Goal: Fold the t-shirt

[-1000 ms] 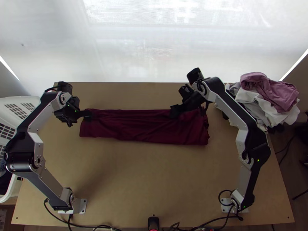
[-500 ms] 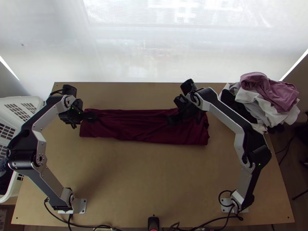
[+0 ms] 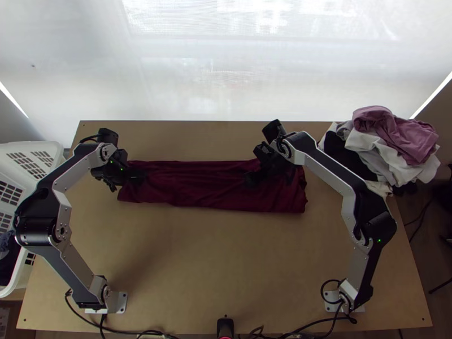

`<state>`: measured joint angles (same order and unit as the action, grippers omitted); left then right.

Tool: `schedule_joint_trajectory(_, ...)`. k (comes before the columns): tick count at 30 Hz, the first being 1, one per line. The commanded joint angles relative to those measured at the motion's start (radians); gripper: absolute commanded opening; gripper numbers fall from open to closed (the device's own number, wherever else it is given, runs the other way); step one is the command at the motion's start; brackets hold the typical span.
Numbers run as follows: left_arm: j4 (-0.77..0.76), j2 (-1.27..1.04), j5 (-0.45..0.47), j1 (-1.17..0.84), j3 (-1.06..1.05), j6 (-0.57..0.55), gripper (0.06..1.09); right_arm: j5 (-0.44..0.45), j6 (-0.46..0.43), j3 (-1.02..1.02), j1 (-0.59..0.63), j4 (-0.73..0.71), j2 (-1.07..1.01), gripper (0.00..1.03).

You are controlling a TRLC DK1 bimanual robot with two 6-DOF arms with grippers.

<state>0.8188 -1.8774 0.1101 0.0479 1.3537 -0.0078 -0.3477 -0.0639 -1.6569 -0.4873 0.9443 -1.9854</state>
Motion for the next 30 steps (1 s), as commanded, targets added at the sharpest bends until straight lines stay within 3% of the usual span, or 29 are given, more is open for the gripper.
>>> schedule_joint_trajectory(1,-0.004,-0.011,0.051,-0.011,-0.022,0.011,0.43,0.001,-0.002,0.005,-0.002,-0.002,-0.006,0.99)
schedule_joint_trajectory(8,-0.004,0.001,0.056,-0.01,-0.022,0.014,0.09,0.001,-0.002,0.029,-0.005,-0.009,-0.006,0.99)
schedule_joint_trajectory(19,0.022,0.044,0.057,-0.017,0.016,0.003,0.09,0.001,0.001,0.039,-0.017,-0.018,-0.004,0.99)
schedule_joint_trajectory(30,0.152,0.112,0.126,-0.089,0.26,-0.035,0.09,0.01,-0.004,0.128,-0.02,-0.061,-0.027,0.99)
